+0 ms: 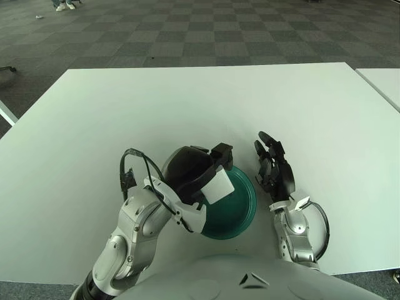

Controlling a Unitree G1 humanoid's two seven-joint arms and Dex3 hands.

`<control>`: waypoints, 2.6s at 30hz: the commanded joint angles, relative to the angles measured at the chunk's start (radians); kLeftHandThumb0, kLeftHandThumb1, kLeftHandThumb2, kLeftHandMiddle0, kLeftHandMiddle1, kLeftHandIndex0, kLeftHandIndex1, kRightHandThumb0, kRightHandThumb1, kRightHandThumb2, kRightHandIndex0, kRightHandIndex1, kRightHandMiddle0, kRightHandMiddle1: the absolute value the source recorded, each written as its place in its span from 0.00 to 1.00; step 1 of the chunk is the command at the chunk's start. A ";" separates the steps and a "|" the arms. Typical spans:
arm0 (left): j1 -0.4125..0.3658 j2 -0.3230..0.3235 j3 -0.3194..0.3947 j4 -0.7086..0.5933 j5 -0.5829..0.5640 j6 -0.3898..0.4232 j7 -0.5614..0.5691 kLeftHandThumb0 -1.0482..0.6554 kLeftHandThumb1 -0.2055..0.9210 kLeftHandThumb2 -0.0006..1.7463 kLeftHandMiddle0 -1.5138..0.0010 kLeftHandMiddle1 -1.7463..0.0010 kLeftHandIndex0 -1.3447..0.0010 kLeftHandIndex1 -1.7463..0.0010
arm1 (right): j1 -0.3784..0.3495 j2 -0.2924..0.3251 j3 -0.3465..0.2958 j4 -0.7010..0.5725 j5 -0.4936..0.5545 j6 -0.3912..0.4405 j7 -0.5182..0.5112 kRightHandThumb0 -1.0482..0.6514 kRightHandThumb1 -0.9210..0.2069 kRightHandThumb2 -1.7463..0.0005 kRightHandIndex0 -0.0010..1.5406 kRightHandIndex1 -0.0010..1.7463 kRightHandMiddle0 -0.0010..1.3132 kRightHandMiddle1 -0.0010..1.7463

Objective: Put the charger into the plate.

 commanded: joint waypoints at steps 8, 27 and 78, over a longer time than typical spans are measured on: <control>-0.016 0.061 0.047 0.019 0.061 -0.116 0.071 0.05 0.99 0.45 0.84 0.61 0.98 0.37 | 0.106 -0.017 -0.007 0.185 -0.069 -0.003 -0.066 0.15 0.00 0.46 0.13 0.00 0.00 0.26; -0.049 0.080 0.076 -0.016 0.020 -0.124 -0.148 0.00 1.00 0.56 0.95 0.96 1.00 0.85 | 0.128 -0.048 0.020 0.134 -0.105 0.010 -0.057 0.16 0.00 0.44 0.12 0.00 0.00 0.31; 0.327 -0.703 0.602 0.268 -1.157 -0.076 0.345 0.10 1.00 0.51 0.75 0.89 0.99 0.34 | 0.112 -0.001 -0.025 0.093 0.014 0.082 -0.036 0.19 0.00 0.49 0.17 0.02 0.00 0.39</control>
